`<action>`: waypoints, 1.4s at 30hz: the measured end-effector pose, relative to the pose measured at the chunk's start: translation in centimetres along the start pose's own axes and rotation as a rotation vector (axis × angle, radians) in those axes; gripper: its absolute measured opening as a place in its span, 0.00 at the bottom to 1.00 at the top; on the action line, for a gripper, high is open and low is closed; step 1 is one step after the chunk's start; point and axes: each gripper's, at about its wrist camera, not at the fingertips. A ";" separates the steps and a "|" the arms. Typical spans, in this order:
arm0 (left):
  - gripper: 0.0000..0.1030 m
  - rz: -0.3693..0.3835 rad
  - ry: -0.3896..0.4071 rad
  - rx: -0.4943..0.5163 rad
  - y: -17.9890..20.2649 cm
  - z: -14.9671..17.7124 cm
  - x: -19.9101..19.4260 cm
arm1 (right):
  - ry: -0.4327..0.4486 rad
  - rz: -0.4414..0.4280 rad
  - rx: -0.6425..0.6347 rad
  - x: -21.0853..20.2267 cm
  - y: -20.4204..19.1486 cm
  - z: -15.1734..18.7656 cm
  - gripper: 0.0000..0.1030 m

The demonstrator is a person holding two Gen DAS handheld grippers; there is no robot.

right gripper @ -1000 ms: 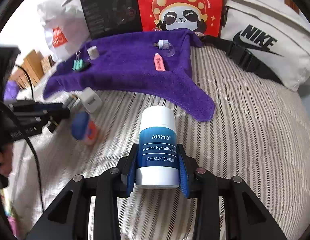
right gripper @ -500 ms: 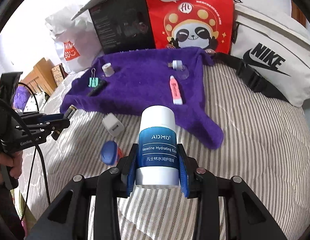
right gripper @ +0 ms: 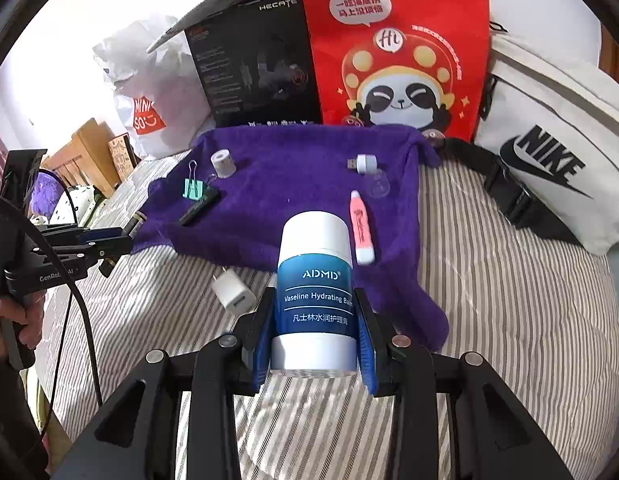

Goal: Organize rigid objects
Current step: 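Carry the Vaseline jar onto the towel, open right gripper while left carries the tube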

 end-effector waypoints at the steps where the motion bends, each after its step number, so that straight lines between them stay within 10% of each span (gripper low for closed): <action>1: 0.22 0.005 -0.001 0.002 -0.1 -0.2 0.0 | 0.003 -0.003 -0.002 0.1 -0.1 -0.4 0.35; 42: 0.22 0.047 -0.051 0.002 -1.7 -7.9 5.1 | -0.121 -0.007 -0.068 12.0 0.3 -9.4 0.35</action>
Point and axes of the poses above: each gripper's, at about its wrist camera, not at the fingertips, and x roughly the way its jaws point, y to its right, z to its underside, and after that the axes turned 8 degrees about -y, right-handed
